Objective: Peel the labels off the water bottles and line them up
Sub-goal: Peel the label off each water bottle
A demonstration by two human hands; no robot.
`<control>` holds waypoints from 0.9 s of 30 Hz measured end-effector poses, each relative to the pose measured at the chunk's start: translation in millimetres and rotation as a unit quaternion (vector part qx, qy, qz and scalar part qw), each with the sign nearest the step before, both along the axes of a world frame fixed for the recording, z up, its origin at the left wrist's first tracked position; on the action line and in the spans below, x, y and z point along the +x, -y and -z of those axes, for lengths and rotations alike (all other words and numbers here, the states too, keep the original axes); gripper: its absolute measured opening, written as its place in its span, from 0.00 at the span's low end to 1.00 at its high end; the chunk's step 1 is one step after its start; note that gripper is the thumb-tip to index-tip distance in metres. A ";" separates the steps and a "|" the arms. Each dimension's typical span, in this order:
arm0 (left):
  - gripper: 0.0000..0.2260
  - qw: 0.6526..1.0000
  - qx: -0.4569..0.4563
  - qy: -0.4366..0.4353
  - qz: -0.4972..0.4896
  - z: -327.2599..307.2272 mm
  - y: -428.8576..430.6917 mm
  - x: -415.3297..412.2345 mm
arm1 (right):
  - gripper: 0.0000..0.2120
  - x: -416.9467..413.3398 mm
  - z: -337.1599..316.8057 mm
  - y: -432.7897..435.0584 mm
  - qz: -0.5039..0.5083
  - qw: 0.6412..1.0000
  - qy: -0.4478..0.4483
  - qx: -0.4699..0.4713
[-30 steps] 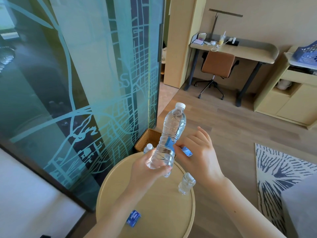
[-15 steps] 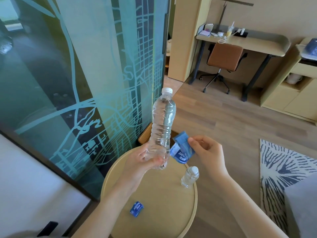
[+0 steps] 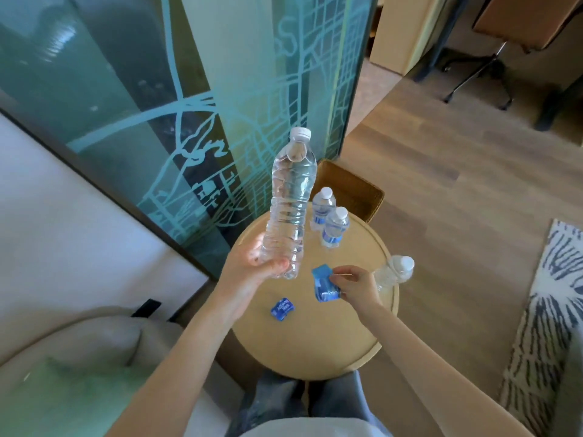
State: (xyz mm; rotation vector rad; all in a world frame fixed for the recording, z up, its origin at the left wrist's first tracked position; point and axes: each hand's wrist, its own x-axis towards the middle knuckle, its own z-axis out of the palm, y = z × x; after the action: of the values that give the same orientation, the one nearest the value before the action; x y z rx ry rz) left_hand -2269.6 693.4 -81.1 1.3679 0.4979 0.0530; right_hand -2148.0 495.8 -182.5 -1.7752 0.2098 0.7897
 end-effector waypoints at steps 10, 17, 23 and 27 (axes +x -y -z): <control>0.25 0.997 -0.008 -0.074 -0.024 74.8 -5.7 -33.3 | 0.10 -47.0 133.7 -26.3 -0.064 0.989 -0.053 -0.126; 0.20 0.995 -0.006 -0.098 -0.026 89.1 -9.1 -40.6 | 0.20 -45.5 134.3 -20.1 -0.148 0.971 0.025 -0.184; 0.20 0.995 0.005 -0.097 0.005 70.1 -14.4 -30.6 | 0.17 -10.7 46.2 -19.3 -0.071 0.991 0.094 -0.057; 0.25 0.996 -0.003 -0.078 0.036 51.1 -13.1 -13.3 | 0.16 13.6 -43.6 -23.2 -0.032 0.987 0.093 0.128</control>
State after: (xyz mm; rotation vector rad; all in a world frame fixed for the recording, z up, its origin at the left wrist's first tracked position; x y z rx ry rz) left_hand -2282.9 706.5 -132.2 1.3897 0.5778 -0.1152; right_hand -2134.4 519.0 -138.9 -1.6041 -0.0704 0.6590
